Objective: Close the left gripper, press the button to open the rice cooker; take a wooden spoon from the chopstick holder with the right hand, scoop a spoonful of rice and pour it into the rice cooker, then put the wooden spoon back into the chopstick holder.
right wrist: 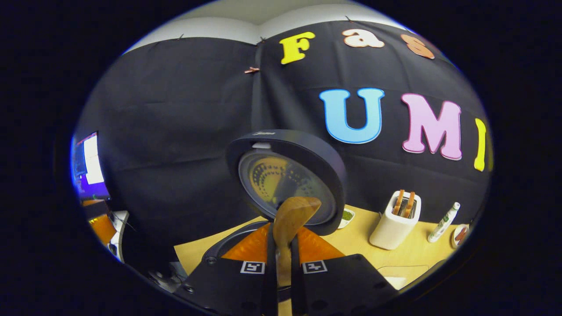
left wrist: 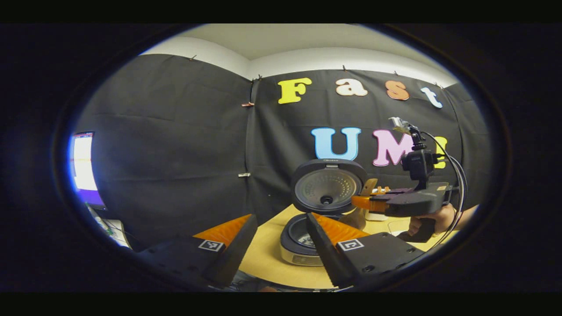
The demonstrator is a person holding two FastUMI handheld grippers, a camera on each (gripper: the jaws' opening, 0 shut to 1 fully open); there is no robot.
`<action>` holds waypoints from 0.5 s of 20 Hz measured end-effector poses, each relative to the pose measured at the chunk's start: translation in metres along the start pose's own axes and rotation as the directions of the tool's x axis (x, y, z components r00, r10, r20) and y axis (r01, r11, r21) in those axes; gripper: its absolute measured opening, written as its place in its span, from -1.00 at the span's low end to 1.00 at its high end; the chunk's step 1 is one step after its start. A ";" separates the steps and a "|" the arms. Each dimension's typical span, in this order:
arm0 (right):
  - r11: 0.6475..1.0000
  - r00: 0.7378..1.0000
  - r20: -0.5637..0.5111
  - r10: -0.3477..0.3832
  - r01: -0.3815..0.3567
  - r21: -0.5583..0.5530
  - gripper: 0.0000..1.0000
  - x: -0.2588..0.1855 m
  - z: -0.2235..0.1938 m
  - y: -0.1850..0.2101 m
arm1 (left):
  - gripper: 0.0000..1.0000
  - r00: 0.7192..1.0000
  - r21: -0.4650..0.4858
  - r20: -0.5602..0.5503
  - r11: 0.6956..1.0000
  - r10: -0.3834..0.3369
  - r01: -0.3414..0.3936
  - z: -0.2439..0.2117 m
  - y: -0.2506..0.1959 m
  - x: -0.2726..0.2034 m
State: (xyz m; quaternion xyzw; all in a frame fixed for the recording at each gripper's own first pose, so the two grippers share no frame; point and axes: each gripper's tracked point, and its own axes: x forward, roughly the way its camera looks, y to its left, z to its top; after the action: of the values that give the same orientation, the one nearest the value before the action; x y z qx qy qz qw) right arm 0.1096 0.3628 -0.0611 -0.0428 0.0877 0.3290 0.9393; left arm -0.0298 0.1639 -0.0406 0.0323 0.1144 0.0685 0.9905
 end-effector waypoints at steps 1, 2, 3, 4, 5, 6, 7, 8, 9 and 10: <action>0.999 1.000 0.004 0.011 -0.011 -0.033 -0.67 0.000 0.000 0.002 | 0.59 1.000 -0.001 0.001 1.000 0.002 -0.002 0.001 0.000 0.001; 0.998 1.000 0.006 0.021 -0.020 -0.062 -0.67 0.000 -0.001 0.006 | 0.59 1.000 0.000 0.002 1.000 0.004 -0.004 0.000 0.001 0.000; 0.996 0.999 0.006 0.033 -0.032 -0.086 -0.67 -0.001 -0.001 0.010 | 0.59 1.000 0.001 0.003 1.000 0.004 -0.004 0.000 0.000 0.000; 0.993 0.999 0.005 0.043 -0.042 -0.106 -0.68 -0.001 -0.003 0.013 | 0.59 1.000 0.002 0.002 1.000 0.004 -0.004 -0.001 0.000 0.000; 0.991 0.999 0.007 0.048 -0.047 -0.128 -0.68 -0.001 -0.002 0.013 | 0.59 1.000 0.003 0.000 1.000 0.002 -0.002 -0.001 0.000 -0.001; 0.988 0.999 0.011 0.050 -0.048 -0.150 -0.68 -0.003 -0.002 0.014 | 0.59 1.000 0.003 0.001 1.000 0.003 -0.003 -0.001 0.001 0.000; 0.984 0.999 0.019 0.050 -0.046 -0.173 -0.67 -0.004 0.000 0.014 | 0.59 1.000 0.002 0.001 1.000 0.003 -0.003 -0.001 0.001 -0.001; 0.979 0.998 0.032 0.046 -0.039 -0.198 -0.67 -0.005 0.002 0.014 | 0.59 1.000 0.001 0.002 1.000 0.004 -0.004 -0.002 0.000 0.000; 0.974 0.998 0.048 0.040 -0.028 -0.225 -0.67 -0.008 0.006 0.013 | 0.59 1.000 0.000 0.001 1.000 0.003 -0.003 -0.001 0.000 0.000; 0.969 0.997 0.062 0.039 -0.023 -0.244 -0.67 -0.008 0.008 0.012 | 0.59 1.000 -0.001 0.001 1.000 0.003 -0.003 -0.001 0.000 -0.001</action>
State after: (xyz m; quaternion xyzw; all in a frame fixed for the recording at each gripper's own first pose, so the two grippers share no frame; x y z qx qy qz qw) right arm 0.0966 0.3686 -0.0519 -0.1453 0.0163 0.3533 0.9240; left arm -0.0308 0.1638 -0.0418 0.0322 0.1139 0.0699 0.9905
